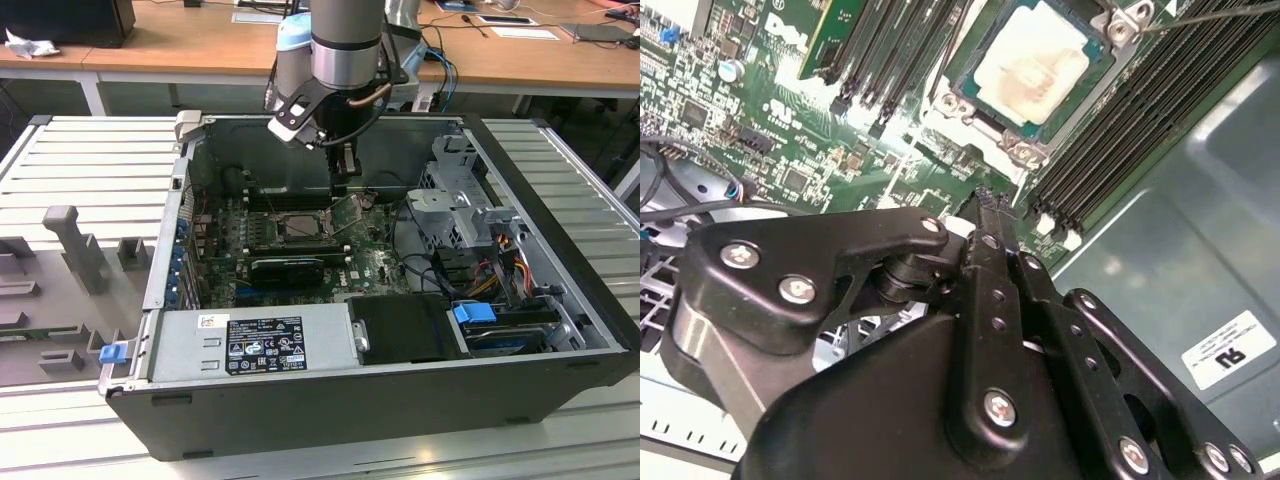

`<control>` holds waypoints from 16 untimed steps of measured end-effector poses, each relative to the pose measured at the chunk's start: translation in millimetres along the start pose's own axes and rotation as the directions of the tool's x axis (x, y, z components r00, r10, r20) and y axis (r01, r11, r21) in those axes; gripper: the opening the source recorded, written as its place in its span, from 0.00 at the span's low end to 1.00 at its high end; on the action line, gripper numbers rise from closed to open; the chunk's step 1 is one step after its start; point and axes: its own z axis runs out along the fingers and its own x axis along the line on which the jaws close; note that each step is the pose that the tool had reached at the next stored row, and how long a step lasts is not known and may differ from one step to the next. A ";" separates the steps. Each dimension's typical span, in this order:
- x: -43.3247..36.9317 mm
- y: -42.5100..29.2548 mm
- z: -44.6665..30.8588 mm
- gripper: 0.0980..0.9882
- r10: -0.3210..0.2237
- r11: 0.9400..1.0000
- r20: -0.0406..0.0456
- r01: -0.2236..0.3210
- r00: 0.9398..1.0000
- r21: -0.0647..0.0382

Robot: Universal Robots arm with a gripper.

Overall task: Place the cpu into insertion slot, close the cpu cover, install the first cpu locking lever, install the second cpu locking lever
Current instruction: 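Close the cpu cover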

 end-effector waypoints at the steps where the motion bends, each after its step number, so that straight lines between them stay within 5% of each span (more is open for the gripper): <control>1: -0.1 1.3 0.1 0.01 0.000 1.000 0.000 0.000 1.000 0.000; 16: -1.1 18.8 1.4 0.01 0.000 1.000 0.000 0.000 1.000 0.000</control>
